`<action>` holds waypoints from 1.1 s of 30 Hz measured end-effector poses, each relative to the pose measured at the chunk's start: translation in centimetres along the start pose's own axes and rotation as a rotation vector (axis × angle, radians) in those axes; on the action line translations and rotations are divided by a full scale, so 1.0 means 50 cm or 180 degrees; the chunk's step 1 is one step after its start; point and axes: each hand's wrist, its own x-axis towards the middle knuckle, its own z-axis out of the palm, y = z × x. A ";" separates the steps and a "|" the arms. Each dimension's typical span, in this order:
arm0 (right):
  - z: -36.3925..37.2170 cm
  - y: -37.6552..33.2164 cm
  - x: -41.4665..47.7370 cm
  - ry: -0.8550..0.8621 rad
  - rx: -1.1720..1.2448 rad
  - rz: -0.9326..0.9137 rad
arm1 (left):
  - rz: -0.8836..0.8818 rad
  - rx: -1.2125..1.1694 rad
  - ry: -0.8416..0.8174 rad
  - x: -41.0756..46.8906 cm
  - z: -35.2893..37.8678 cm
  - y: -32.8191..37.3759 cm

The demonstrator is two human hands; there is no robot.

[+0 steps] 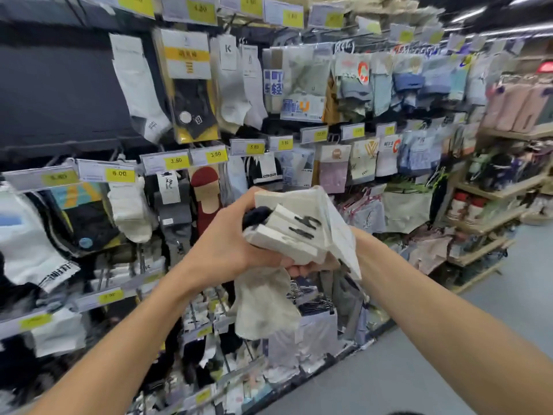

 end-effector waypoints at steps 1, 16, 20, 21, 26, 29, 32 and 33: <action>0.008 -0.009 -0.001 -0.0178 0.0095 0.0027 | -0.0037 -0.0148 0.0196 -0.007 0.000 0.000; 0.085 -0.100 -0.042 0.0588 -0.0314 -0.2667 | -0.0355 -0.1361 0.1451 -0.034 -0.077 0.048; 0.114 -0.105 -0.029 0.0955 -0.0367 -0.2779 | -0.0417 -0.1588 0.1258 -0.050 -0.080 0.052; 0.118 -0.108 -0.027 0.1077 -0.0381 -0.2849 | -0.0449 -0.1698 0.1192 -0.057 -0.082 0.052; 0.140 -0.135 -0.032 0.1111 0.0238 -0.3091 | -0.0610 -0.2471 0.1054 -0.090 -0.101 0.039; 0.159 -0.136 -0.023 0.0913 0.0389 -0.3130 | -0.0631 -0.2829 0.1131 -0.099 -0.103 0.034; 0.178 -0.139 -0.021 0.1054 0.0540 -0.3348 | -0.0781 -0.3219 0.1360 -0.106 -0.104 0.026; 0.175 -0.141 -0.015 0.1162 0.0611 -0.3461 | -0.0813 -0.3330 0.1449 -0.109 -0.106 0.022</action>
